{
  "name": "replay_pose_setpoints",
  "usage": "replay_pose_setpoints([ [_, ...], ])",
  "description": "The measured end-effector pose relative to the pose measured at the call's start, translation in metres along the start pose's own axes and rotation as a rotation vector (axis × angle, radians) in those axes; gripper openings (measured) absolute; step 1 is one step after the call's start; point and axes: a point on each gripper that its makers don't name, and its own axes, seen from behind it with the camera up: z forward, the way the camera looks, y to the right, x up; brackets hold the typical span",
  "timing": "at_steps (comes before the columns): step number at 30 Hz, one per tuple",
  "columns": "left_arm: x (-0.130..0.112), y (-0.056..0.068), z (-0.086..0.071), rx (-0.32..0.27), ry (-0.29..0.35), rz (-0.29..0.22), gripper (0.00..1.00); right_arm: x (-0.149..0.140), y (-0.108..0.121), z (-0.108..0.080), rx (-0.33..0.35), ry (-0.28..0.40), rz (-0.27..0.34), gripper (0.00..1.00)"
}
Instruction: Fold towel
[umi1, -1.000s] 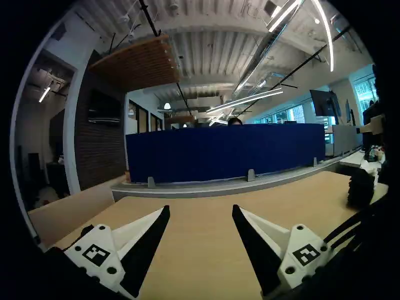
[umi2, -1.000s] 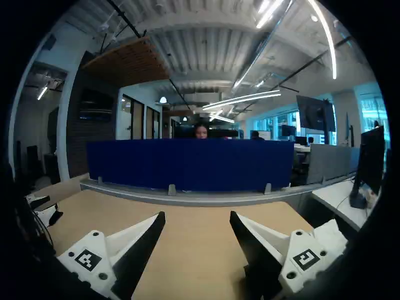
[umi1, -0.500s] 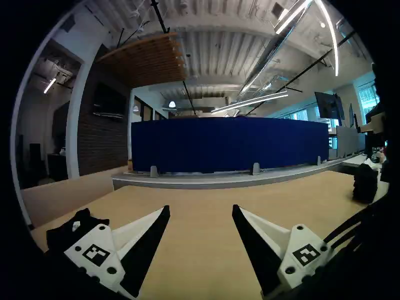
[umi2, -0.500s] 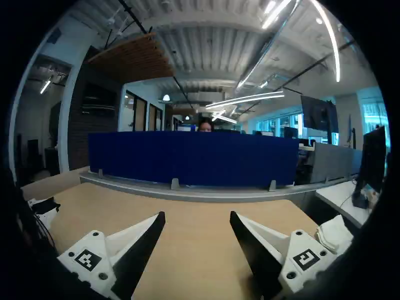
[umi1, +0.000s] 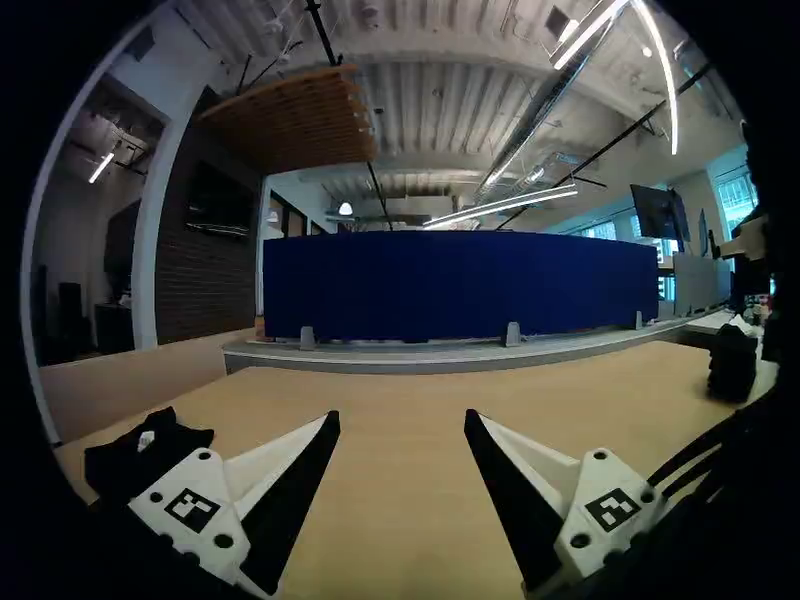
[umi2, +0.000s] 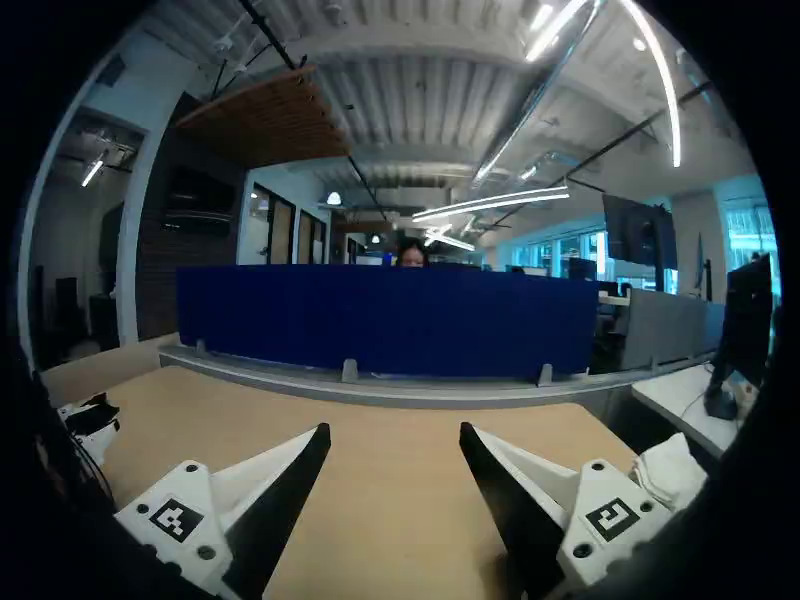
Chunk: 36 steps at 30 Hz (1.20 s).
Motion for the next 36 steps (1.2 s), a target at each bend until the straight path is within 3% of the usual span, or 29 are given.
replay_pose_setpoints([
  [20, -0.004, 0.004, 0.001, -0.005, -0.010, -0.005, 0.92, 0.000, 0.010, -0.004, -0.003, 0.015, 0.011, 1.00],
  [29, -0.004, 0.004, 0.001, -0.006, -0.010, -0.005, 0.93, 0.017, 0.019, -0.004, -0.011, 0.051, 0.030, 1.00],
  [36, -0.004, 0.004, 0.000, -0.005, -0.010, -0.005, 0.93, 0.011, 0.036, 0.000, -0.037, 0.067, 0.037, 1.00],
])
